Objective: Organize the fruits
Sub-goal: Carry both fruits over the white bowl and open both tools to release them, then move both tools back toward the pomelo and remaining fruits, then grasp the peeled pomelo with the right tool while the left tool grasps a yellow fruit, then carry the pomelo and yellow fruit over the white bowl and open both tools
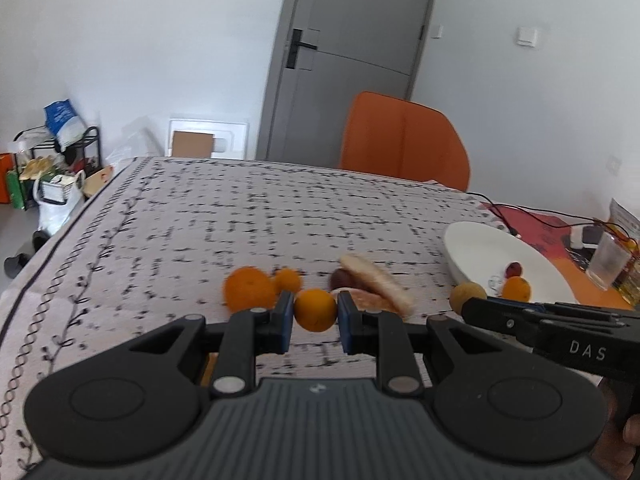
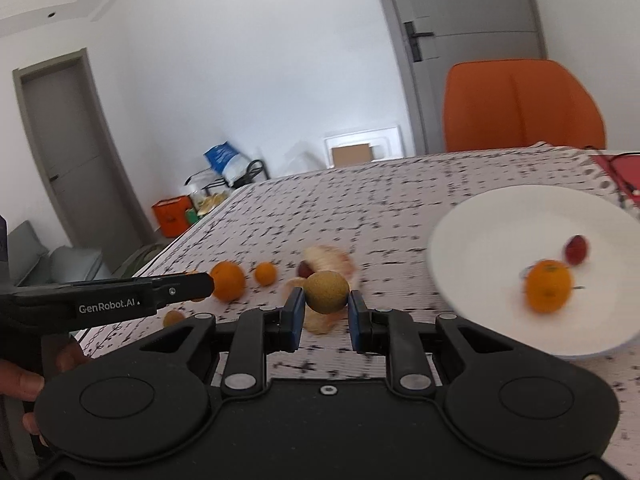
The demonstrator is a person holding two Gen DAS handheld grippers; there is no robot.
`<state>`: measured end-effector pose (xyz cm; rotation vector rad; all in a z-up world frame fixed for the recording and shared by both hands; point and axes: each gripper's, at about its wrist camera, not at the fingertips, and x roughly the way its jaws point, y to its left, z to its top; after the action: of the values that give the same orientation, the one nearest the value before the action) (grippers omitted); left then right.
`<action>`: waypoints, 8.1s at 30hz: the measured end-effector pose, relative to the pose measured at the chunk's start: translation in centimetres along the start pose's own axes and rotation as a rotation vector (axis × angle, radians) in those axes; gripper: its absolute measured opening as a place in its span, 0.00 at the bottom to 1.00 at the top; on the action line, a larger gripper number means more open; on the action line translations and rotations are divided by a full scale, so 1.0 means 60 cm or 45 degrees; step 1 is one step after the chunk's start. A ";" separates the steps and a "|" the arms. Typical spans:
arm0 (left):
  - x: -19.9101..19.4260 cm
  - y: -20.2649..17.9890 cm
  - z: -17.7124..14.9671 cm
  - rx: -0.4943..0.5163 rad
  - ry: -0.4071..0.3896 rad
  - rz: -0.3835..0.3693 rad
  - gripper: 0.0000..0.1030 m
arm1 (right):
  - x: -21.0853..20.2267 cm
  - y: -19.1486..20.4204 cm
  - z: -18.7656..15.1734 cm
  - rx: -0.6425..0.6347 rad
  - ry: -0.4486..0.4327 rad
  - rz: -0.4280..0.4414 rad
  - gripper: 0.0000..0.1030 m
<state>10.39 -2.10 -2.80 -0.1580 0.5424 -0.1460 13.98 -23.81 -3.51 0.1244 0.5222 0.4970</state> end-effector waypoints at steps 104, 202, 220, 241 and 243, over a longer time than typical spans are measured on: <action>-0.002 0.002 0.050 0.056 -0.093 0.156 0.88 | -0.019 -0.043 0.012 0.042 -0.102 -0.103 0.86; 0.046 -0.009 0.032 -0.079 0.020 0.035 0.22 | 0.008 -0.080 0.044 0.104 -0.077 -0.179 0.32; 0.080 -0.093 0.044 0.027 0.030 -0.089 0.22 | -0.060 -0.168 0.026 0.203 -0.128 -0.354 0.32; 0.119 -0.161 0.057 0.113 0.046 -0.158 0.22 | -0.083 -0.237 0.015 0.333 -0.178 -0.494 0.33; 0.123 -0.166 0.058 0.120 0.046 -0.162 0.22 | -0.083 -0.243 0.014 0.361 -0.185 -0.498 0.39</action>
<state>17.52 -12.77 -1.67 -0.0979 0.5603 -0.2983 16.84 -38.99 -4.05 0.3197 0.4577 0.0290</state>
